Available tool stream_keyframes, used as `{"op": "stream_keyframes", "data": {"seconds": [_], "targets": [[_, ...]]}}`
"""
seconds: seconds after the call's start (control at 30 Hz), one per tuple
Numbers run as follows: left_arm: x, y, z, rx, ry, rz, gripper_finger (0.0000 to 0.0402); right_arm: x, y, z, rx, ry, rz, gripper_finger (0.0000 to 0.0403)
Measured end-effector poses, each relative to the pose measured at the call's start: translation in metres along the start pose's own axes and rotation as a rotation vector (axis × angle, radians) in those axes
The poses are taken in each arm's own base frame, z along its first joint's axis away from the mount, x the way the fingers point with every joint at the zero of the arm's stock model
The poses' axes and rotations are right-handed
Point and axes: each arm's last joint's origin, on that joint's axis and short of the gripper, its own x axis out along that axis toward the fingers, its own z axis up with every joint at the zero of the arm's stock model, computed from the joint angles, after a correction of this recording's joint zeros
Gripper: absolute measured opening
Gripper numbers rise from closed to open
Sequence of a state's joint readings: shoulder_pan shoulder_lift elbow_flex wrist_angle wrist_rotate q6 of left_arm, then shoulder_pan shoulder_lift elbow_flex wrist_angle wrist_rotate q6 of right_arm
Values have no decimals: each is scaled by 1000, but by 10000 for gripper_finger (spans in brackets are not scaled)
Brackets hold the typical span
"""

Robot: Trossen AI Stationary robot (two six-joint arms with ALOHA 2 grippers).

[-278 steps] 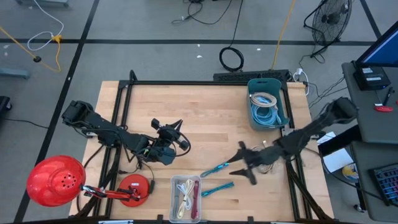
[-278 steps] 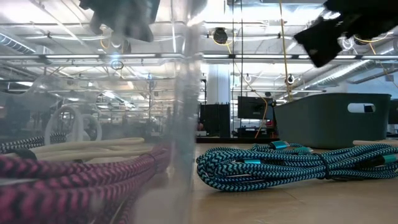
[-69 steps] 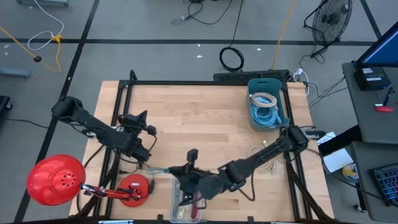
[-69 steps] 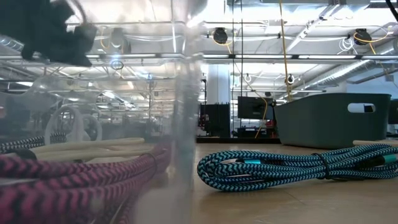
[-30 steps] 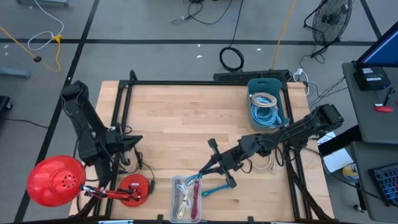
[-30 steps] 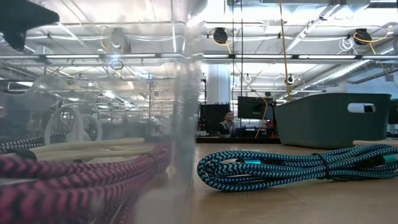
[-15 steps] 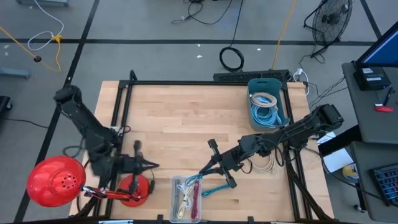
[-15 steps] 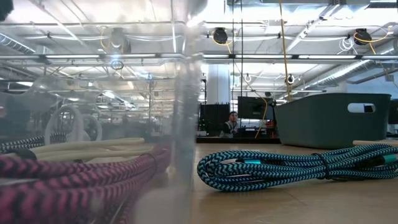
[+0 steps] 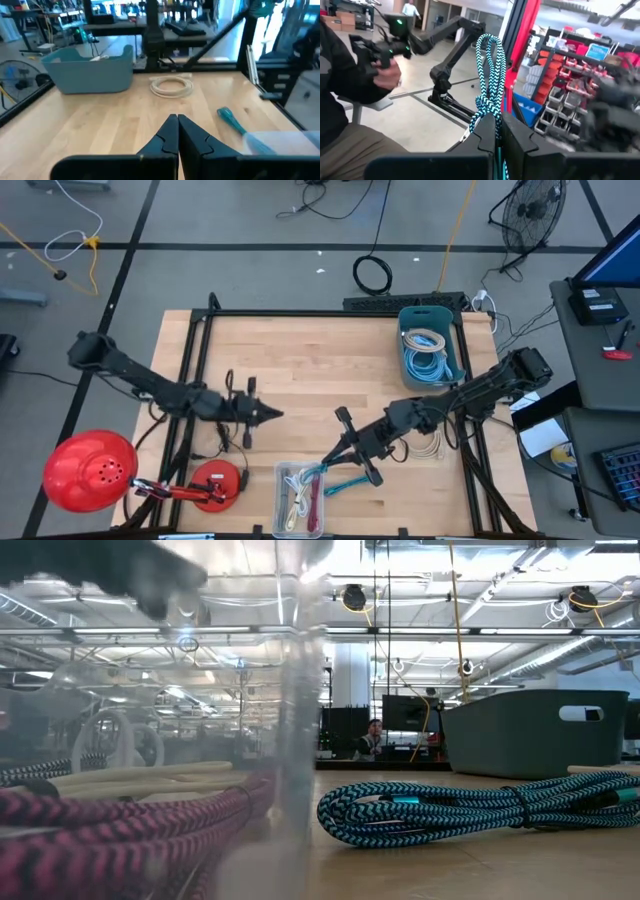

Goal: Pick & Place USB Port
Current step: Put the top blue charger cable into the transparent bin

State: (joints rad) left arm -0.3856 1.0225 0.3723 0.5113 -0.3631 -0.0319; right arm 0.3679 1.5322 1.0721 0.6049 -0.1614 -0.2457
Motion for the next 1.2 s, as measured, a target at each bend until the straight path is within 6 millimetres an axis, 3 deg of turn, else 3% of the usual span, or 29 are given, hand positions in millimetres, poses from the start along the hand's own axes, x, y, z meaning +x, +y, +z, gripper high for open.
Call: {"op": "stream_keyframes", "data": {"seconds": [0.2,0.37,0.57,0.73,0.87,1.0,1.2], "targets": [[-4,42,-19,-51,-159,52,0,0,-1,5,-13,-47,-11,5],[-3,62,2,-29,-322,-134,0,-1,-7,8,-43,-97,-40,5],[24,57,16,48,-282,-230,8,6,-29,-9,-72,-160,-123,5],[44,55,20,114,-249,-142,24,4,-57,-28,-48,-110,-260,5],[44,55,18,204,-221,-23,40,-8,-81,-24,162,-210,-562,5],[43,56,20,205,-231,24,61,-16,-97,-26,264,-268,-563,5],[31,59,36,194,-315,115,96,-16,-97,-30,238,-229,-572,5]]}}
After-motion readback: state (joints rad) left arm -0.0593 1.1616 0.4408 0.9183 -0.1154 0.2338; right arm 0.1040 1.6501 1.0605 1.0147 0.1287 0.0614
